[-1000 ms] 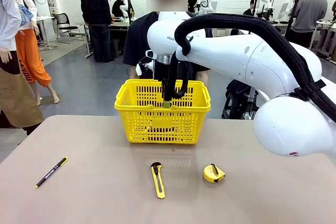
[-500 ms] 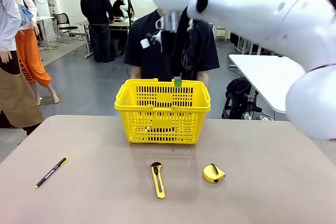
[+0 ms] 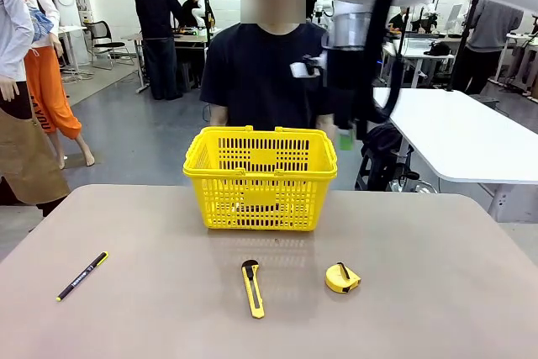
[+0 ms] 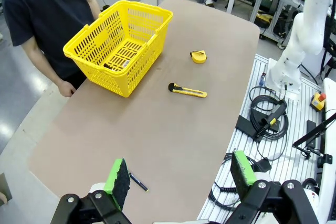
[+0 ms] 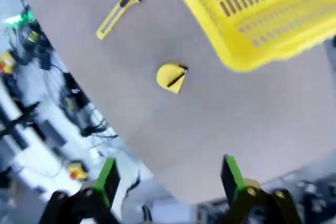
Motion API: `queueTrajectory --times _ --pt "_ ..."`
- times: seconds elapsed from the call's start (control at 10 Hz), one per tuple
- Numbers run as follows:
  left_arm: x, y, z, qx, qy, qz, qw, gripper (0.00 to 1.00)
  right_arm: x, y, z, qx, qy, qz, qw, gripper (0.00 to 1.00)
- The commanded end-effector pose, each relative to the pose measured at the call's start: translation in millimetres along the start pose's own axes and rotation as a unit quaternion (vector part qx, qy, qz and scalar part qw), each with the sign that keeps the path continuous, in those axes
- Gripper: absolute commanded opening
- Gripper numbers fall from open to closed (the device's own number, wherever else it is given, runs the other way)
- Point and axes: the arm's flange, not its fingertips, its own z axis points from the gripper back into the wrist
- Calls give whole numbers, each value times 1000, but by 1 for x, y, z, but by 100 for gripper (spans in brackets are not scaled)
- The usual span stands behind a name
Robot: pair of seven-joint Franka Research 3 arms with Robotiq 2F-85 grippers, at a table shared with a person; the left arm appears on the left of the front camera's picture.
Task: Place the items the person wants into the basket.
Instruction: Pick up the item the person points to and place it in the Market Basket.
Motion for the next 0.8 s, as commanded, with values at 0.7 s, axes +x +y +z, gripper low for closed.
queueTrajectory --times 0.7 --pt "0 0 -1 3 0 -1 1000 100 -149 44 -46 -71 -176 -49 981 100"
